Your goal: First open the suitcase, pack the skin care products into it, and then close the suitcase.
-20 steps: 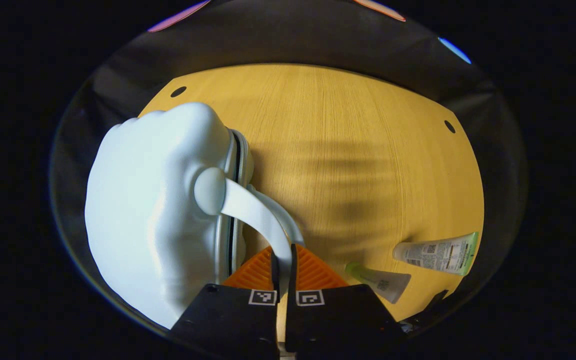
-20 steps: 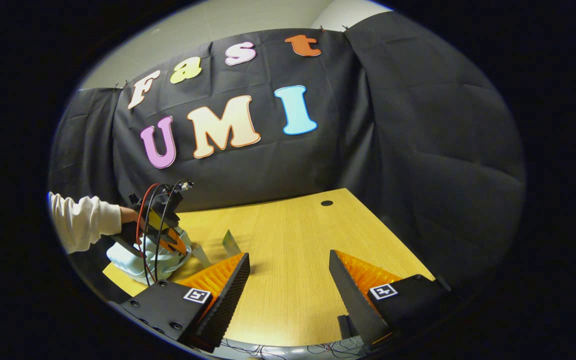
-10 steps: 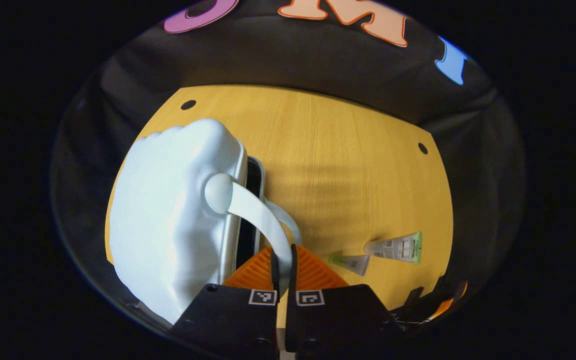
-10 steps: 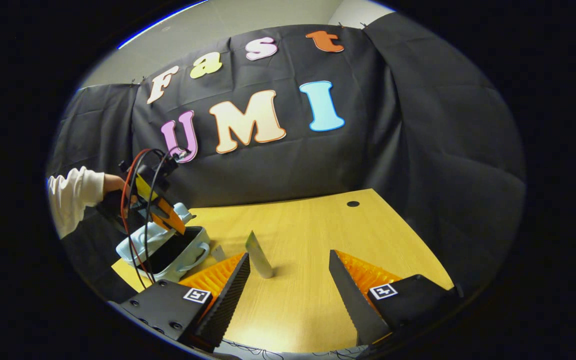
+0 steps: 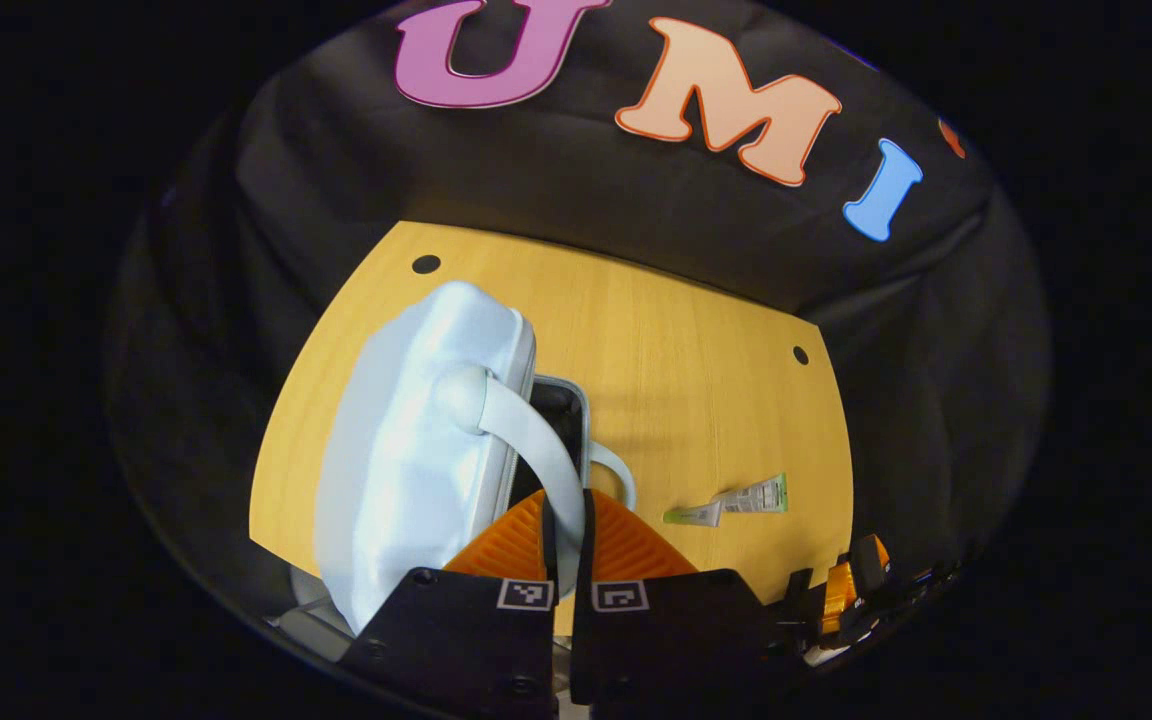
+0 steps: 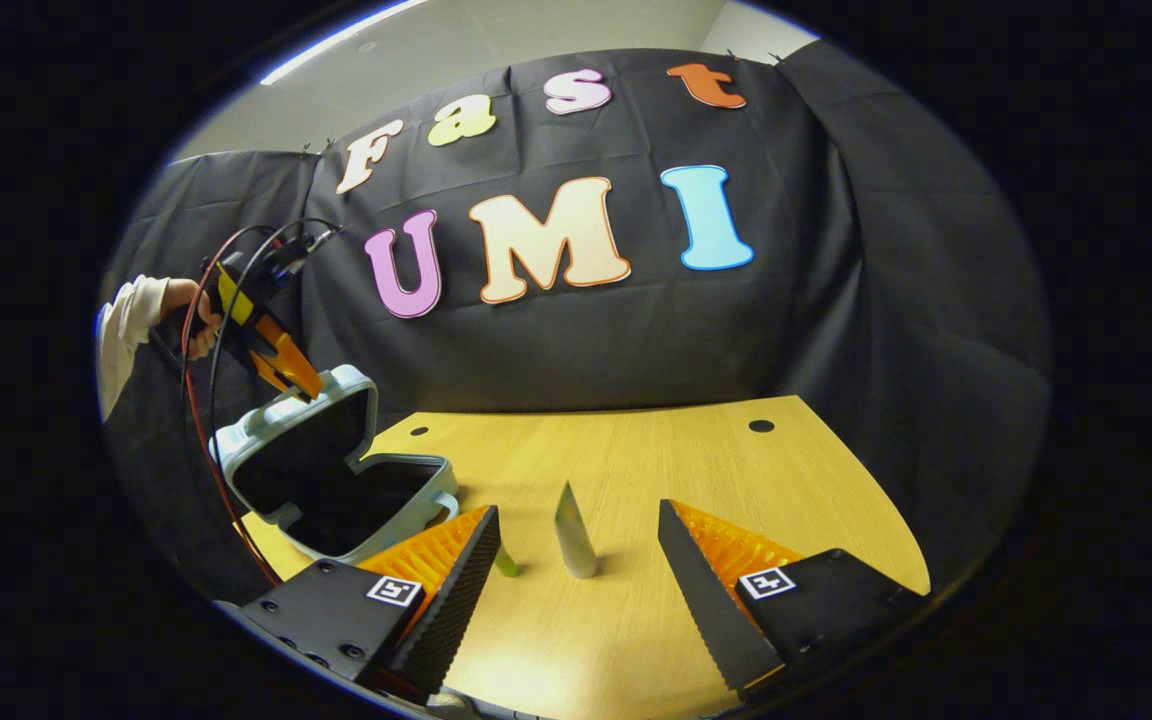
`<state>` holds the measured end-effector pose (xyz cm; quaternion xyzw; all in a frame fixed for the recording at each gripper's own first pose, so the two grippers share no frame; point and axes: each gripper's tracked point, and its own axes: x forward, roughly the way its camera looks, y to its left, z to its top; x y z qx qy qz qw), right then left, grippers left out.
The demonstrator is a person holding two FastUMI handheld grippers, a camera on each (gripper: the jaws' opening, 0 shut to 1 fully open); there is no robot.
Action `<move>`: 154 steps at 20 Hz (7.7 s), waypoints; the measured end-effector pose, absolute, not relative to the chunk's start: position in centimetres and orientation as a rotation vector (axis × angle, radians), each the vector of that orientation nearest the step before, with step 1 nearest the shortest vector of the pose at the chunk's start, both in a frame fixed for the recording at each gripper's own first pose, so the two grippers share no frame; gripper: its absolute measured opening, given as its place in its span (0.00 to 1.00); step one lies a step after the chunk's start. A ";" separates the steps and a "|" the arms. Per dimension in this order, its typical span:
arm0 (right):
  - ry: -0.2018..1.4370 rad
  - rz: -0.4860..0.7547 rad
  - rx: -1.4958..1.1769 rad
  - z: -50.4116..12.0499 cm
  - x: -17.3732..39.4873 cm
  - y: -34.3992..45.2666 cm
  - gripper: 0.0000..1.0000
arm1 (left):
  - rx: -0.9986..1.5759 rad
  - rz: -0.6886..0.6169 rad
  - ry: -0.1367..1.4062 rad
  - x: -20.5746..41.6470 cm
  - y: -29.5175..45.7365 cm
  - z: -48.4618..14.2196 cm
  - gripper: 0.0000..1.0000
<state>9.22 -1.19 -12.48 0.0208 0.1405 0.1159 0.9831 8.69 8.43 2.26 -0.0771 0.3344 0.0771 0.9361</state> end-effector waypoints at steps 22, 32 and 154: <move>0.245 -0.017 0.028 -12.1 10.9 10.9 0.99 | -0.044 0.304 0.717 1.4 39.3 2.9 0.00; 0.243 -0.078 -0.008 -12.7 12.9 13.2 0.99 | -0.145 0.435 0.865 1.0 49.0 -9.7 0.00; 1.125 0.480 -0.092 -36.7 11.9 31.1 0.35 | -0.531 0.207 0.732 3.0 24.4 -12.3 0.93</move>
